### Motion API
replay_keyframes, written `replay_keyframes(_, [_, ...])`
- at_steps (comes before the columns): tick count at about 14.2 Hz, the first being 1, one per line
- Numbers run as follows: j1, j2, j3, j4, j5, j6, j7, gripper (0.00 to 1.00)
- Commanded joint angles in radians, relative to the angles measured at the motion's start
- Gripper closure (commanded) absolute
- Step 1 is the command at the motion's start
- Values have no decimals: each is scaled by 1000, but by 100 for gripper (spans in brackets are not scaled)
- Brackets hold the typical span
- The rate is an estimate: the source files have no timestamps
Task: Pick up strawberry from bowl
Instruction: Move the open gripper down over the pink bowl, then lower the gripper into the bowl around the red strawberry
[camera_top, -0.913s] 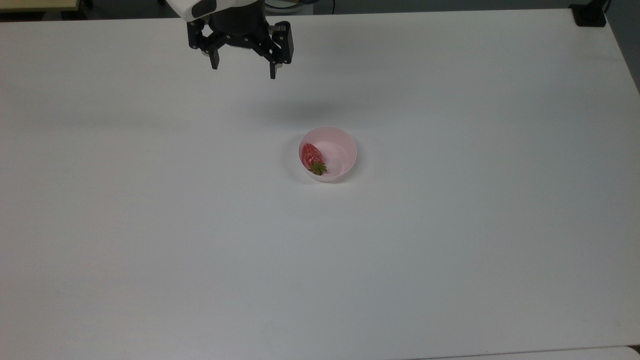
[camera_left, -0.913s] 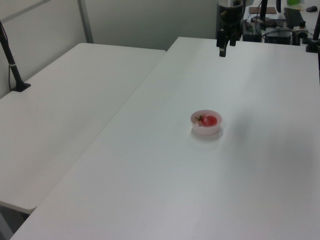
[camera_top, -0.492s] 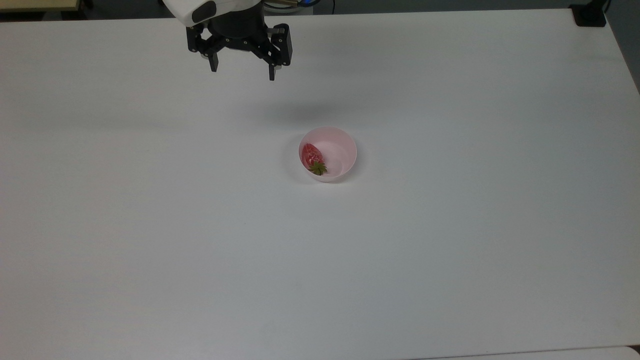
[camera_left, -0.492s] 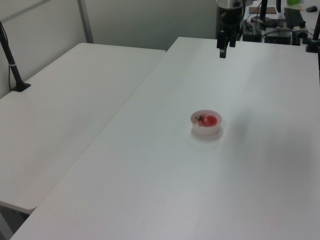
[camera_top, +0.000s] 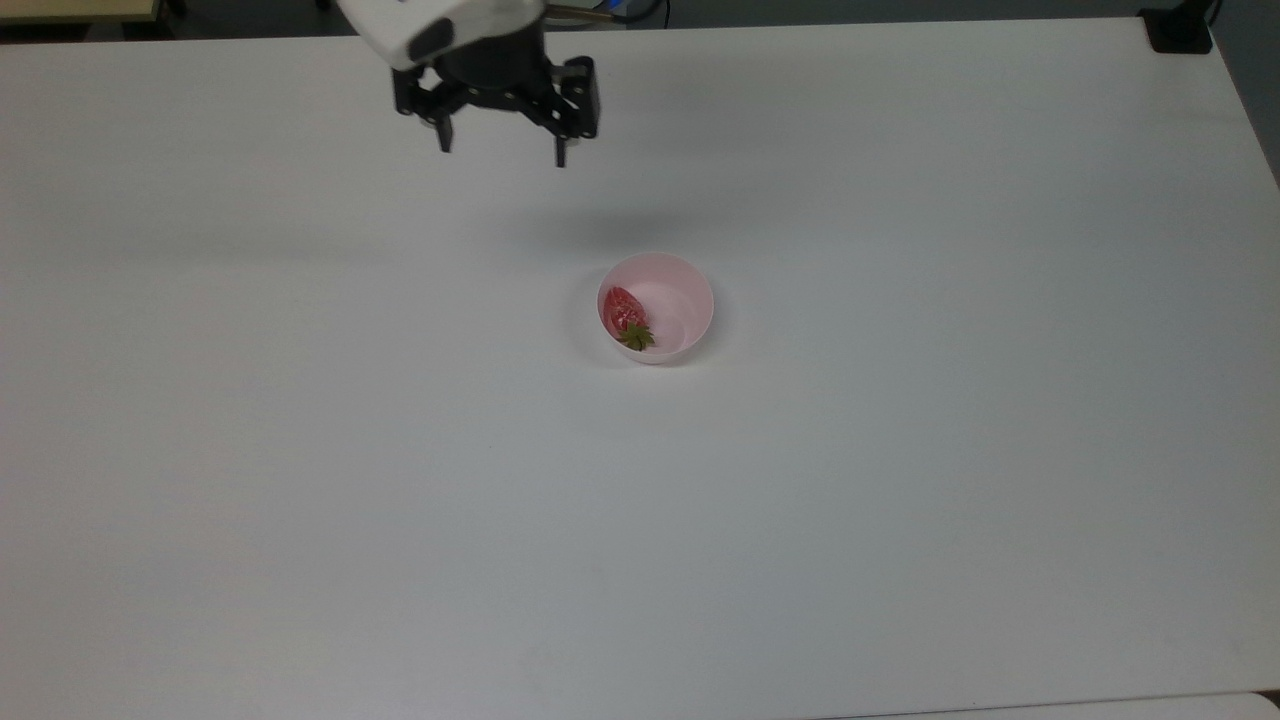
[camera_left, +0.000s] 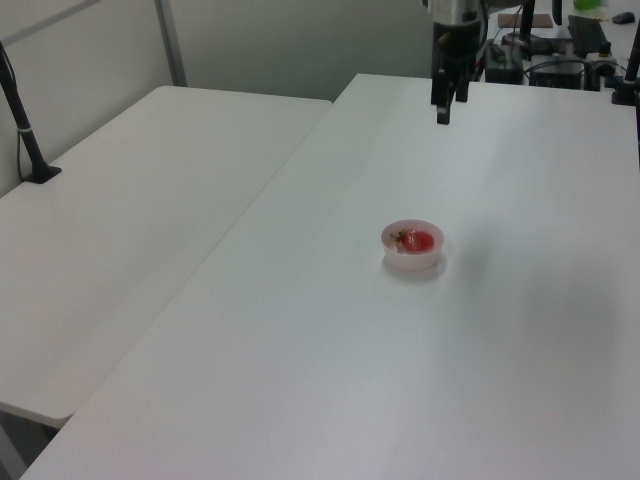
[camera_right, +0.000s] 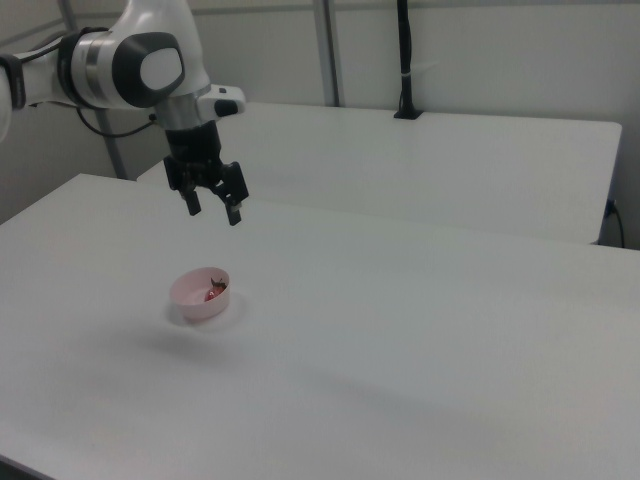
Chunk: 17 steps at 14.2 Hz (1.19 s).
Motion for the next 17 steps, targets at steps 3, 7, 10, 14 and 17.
replay_keyframes(3, [191, 78, -102, 9, 102, 1, 7, 6])
replay_keyframes(7, [248, 201, -102, 2, 101, 141, 124, 16])
replay_keyframes(10, [273, 250, -102, -5, 99, 196, 147, 25])
replay_keyframes(14, [282, 316, -102, -7, 90, 267, 171, 29])
replay_keyframes(17, [278, 336, -102, -27, 75, 291, 165, 32])
